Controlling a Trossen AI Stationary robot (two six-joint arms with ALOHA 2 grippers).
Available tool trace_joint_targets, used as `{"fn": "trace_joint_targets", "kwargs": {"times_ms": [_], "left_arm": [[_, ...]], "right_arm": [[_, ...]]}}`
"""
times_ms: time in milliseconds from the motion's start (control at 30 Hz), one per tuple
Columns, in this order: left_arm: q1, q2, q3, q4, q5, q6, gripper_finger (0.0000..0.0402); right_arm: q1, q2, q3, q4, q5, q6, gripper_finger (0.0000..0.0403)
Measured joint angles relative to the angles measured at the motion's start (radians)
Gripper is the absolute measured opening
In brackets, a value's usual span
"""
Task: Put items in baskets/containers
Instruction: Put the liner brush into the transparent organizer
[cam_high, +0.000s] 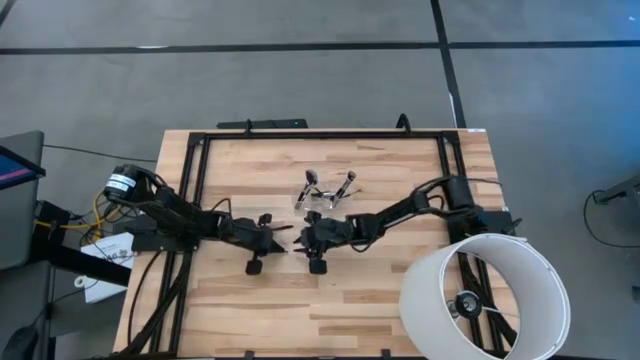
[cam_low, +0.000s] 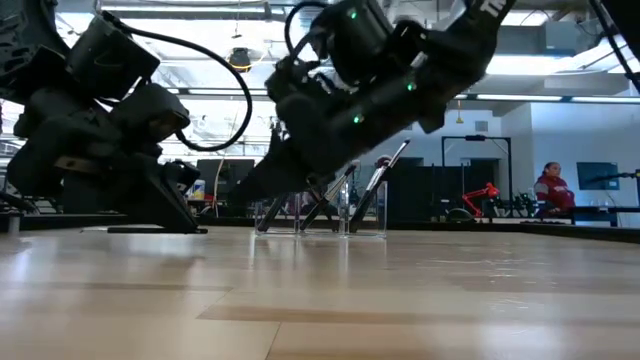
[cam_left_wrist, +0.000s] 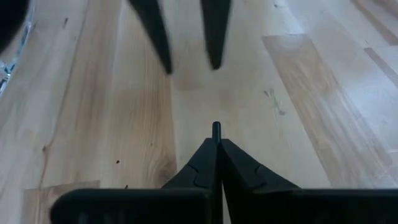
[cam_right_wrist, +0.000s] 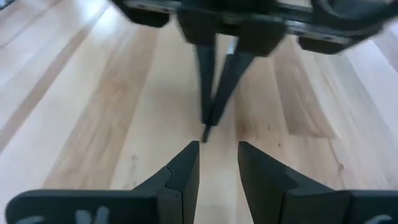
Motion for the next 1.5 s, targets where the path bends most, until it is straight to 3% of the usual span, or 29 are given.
{"fn": "trace_joint_targets", "kwargs": {"times_ms": [167,333,700,1500], "left_arm": [[0.0,-0.001,0.001,0.001,0.0,0.0,0.0012],[0.0,-0.001,0.002,0.012,-0.028,0.0,0.0013],[0.0,-0.002,0.011,0.023,-0.036,0.0,0.0013],[0.0,-0.001,0.009,0.012,-0.036,-0.004,0.0012]], "right_arm": [[-0.019,0.017,0.003,0.018,-0.003,0.091,0.0102],[-0.019,0.051,0.021,0.038,-0.074,0.097,0.0102],[-0.014,0.179,0.13,0.052,-0.075,0.097,0.0102],[-0.014,0.146,0.135,-0.001,-0.081,0.096,0.0102]]}}
